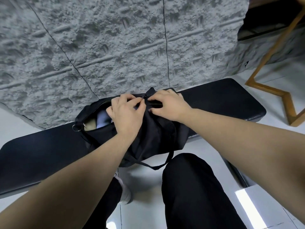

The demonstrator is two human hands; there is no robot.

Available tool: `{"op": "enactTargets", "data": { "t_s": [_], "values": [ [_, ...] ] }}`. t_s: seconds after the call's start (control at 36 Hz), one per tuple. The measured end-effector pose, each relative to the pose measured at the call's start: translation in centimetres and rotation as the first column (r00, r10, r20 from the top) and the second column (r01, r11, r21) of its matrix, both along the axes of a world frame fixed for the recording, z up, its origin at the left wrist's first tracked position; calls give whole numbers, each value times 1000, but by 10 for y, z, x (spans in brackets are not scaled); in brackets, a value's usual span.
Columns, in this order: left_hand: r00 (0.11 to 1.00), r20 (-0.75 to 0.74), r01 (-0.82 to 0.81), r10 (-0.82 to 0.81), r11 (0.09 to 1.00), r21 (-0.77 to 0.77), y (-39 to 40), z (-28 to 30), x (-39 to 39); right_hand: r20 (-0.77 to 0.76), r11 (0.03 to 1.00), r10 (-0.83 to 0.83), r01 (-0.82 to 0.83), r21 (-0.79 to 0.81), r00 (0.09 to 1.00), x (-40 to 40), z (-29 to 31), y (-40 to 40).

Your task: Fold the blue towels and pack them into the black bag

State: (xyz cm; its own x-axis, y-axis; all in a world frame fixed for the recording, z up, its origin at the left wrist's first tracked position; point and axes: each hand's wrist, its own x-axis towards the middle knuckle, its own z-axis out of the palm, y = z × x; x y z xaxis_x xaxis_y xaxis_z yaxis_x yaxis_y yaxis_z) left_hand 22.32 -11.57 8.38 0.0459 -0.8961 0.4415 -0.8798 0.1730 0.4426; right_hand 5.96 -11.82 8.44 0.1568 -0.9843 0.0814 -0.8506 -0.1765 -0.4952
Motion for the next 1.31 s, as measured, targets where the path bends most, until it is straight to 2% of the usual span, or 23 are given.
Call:
{"op": "enactTargets", "data": {
  "t_s": [0.14, 0.31, 0.47, 0.61, 0.69, 0.89, 0.97, 1.14, 1.31],
  "values": [
    [997, -62, -51, 51, 999, 14, 0, -2, 8, -13, 998, 6, -7, -62, 1000, 12, 6, -9],
    [987, -94, -126, 128, 992, 28, -1, -3, 40, -152, 998, -4, -5, -55, 988, 13, 0, -3],
    [961, -119, -237, 249, 965, 108, -2, -1, 89, -116, 998, -62, 62, -6, 991, 16, -3, -1],
    [987, -40, -157, 159, 986, 49, 5, 3, 115, -80, 999, -18, 15, -46, 997, 34, 0, -2],
    [991, -68, -114, 118, 992, 58, 5, 6, 116, -62, 997, 58, -62, -55, 996, 58, 4, -5],
    [996, -88, 8, -8, 1000, 5, 3, 2, 119, -122, 986, 151, -159, -57, 981, 103, 8, -13],
    [998, -64, -21, 17, 999, -50, 2, -3, 131, -162, 982, 163, -176, -67, 973, 106, 9, -13],
    [930, -299, -199, 216, 976, 87, -5, -1, 162, -199, 982, 150, -169, -86, 969, 100, 10, -15],
    [779, -575, -199, 250, 968, 152, -8, -9, 192, -255, 976, 160, -191, -103, 954, 106, 8, -17]
  ]
}}
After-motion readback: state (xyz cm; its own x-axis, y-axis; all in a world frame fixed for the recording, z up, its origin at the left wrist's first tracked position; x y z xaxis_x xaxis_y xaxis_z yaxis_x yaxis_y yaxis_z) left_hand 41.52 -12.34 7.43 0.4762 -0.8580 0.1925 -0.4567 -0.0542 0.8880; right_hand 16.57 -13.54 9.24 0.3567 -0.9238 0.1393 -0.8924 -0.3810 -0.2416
